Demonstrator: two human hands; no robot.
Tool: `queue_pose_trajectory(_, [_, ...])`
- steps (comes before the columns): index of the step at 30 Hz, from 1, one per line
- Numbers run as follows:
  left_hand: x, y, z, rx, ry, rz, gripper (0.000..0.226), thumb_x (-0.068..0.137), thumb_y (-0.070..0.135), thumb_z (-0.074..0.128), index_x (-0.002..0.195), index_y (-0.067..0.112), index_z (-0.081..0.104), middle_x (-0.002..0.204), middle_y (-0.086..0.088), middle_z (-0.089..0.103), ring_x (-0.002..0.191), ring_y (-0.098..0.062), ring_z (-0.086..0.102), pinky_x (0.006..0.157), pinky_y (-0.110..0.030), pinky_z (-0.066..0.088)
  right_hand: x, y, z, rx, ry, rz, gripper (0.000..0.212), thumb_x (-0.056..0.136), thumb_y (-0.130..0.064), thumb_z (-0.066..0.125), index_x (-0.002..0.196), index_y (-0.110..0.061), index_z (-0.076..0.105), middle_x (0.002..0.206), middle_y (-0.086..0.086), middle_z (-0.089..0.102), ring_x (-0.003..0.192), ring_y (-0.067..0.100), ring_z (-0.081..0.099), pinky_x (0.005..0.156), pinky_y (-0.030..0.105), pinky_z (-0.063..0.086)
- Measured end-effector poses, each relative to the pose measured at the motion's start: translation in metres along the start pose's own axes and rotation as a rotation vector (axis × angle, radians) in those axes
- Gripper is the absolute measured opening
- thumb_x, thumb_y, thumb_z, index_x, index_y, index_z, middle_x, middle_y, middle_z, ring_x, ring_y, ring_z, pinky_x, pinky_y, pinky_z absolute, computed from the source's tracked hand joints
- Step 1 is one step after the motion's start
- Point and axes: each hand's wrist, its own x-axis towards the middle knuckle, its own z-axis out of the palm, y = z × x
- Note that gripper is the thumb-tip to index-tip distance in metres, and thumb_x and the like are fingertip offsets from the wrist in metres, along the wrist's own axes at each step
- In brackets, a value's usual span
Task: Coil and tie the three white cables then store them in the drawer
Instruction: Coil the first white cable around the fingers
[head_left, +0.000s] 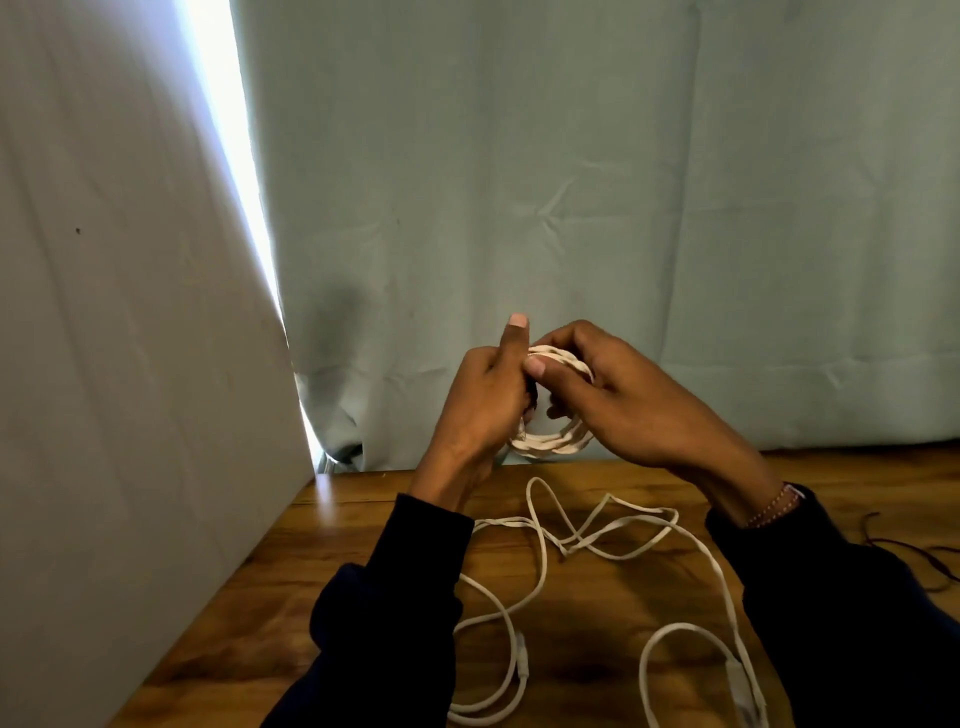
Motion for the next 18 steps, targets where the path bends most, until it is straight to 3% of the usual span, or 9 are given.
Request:
queue_pose_trajectory(2, [0.000, -0.002, 0.003, -0.021, -0.003, 0.036, 0.068, 0.103, 0.058, 0.028, 0.079, 0.007, 0.067, 0.060, -0.009, 0.054, 0.057, -0.018, 0.053, 0.054, -0.027, 0.043, 0.000, 0.000, 0.003, 0.139, 0.015, 0.029, 0.025, 0.101, -0.036, 0.051, 0.121, -0.021, 0.049, 0.089, -0.003, 0.066, 0.072, 0.004, 0.067, 0.061, 0.016, 0.052])
queue_pose_trajectory(7, [0.001, -0.001, -0.002, -0.264, -0.131, -0.019, 0.058, 0.099, 0.057, 0.040, 0.078, 0.009, 0.066, 0.061, -0.006, 0.047, 0.060, -0.019, 0.051, 0.060, -0.029, 0.048, 0.002, 0.001, 0.007, 0.086, 0.139, -0.105, 0.016, 0.104, -0.028, 0.048, 0.117, -0.018, 0.048, 0.080, -0.011, 0.058, 0.067, -0.004, 0.060, 0.059, 0.013, 0.047])
queue_pose_trajectory(11, [0.004, -0.001, -0.014, -0.542, -0.327, -0.082, 0.036, 0.087, 0.040, 0.063, 0.080, 0.005, 0.067, 0.067, -0.009, 0.053, 0.065, -0.021, 0.057, 0.065, -0.031, 0.054, 0.002, 0.002, 0.009, 0.049, 0.183, -0.164, 0.015, 0.105, -0.022, 0.046, 0.118, -0.015, 0.045, 0.075, -0.013, 0.055, 0.065, -0.008, 0.059, 0.056, 0.011, 0.045])
queue_pose_trajectory(15, [0.005, -0.009, -0.027, -0.525, -0.457, 0.036, 0.019, 0.085, 0.014, 0.063, 0.098, 0.000, 0.069, 0.079, -0.012, 0.066, 0.076, -0.021, 0.065, 0.074, -0.030, 0.059, 0.003, 0.004, 0.009, 0.059, 0.169, -0.145, 0.023, 0.105, -0.025, 0.045, 0.126, -0.016, 0.043, 0.081, -0.013, 0.056, 0.068, -0.008, 0.060, 0.058, 0.011, 0.047])
queue_pose_trajectory(18, [0.007, -0.013, -0.028, -0.504, -0.473, 0.073, 0.020, 0.088, 0.007, 0.060, 0.104, -0.002, 0.067, 0.083, -0.013, 0.068, 0.079, -0.021, 0.067, 0.075, -0.029, 0.060, 0.002, 0.004, 0.006, 0.115, 0.146, -0.105, 0.024, 0.105, -0.028, 0.045, 0.126, -0.018, 0.045, 0.083, -0.010, 0.061, 0.069, -0.004, 0.064, 0.058, 0.013, 0.049])
